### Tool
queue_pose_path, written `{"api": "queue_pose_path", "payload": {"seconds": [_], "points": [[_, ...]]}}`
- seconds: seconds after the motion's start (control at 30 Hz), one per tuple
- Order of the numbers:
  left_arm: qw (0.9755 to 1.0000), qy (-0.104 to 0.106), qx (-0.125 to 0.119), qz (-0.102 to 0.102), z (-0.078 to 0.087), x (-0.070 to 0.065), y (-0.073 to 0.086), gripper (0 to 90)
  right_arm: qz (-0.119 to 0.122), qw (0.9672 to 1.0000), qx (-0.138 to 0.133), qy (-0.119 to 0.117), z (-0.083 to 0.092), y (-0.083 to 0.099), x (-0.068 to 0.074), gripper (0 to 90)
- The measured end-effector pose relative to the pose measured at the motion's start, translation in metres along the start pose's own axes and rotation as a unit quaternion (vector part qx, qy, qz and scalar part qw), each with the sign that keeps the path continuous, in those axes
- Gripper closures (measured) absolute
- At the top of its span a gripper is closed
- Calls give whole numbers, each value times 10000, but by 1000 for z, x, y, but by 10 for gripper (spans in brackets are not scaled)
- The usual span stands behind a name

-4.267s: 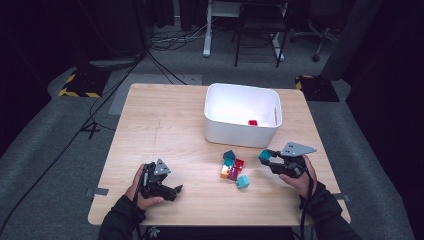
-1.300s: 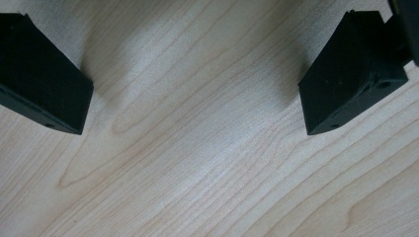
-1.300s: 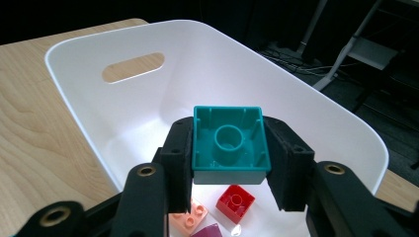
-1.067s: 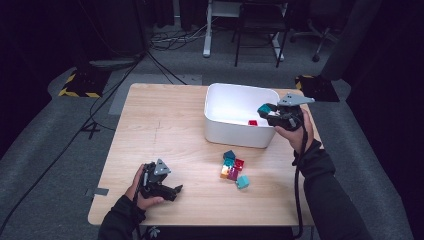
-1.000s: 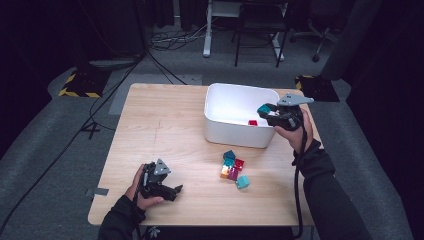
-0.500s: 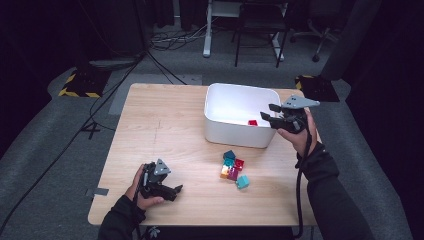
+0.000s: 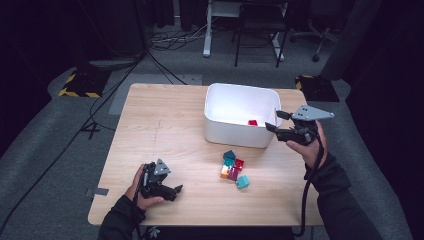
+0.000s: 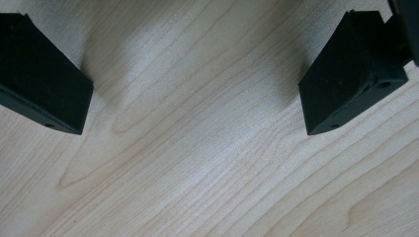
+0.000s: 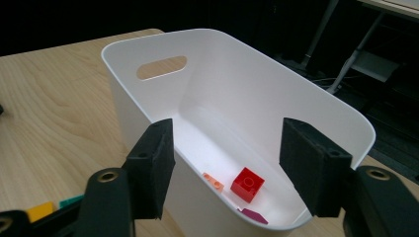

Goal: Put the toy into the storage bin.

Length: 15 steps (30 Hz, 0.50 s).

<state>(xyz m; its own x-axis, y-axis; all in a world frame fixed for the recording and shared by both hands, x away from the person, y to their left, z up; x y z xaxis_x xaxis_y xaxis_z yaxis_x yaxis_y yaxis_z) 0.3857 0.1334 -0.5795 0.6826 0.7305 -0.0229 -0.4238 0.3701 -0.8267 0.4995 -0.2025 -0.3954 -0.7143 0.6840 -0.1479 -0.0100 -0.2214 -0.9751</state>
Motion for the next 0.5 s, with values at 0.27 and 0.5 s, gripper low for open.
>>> {"api": "queue_pose_path", "payload": {"seconds": [0.27, 0.5], "points": [[10000, -10, -1, 9, 0, 0, 0, 3, 55, 10000, -52, -40, 13, 13, 10, 314], [10000, -6, 7, 1, 0, 0, 0, 3, 24, 9998, 44, -196, 21, 32, 28, 287]]}}
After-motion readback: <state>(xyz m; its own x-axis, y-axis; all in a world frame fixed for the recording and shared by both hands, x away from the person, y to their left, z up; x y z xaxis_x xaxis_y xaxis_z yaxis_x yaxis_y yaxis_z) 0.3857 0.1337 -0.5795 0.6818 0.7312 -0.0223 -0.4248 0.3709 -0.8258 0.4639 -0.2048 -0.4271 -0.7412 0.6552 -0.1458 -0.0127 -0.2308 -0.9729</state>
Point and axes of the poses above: each handheld gripper's, and its own axes: z roughly backward along the jaws, y roughly out of its underside, x roughly to its left, the point moved 10 cm from there along -z, roughly forward along the jaws, and after that the axes turned 15 degrees about -x, right-handed, at the moved point
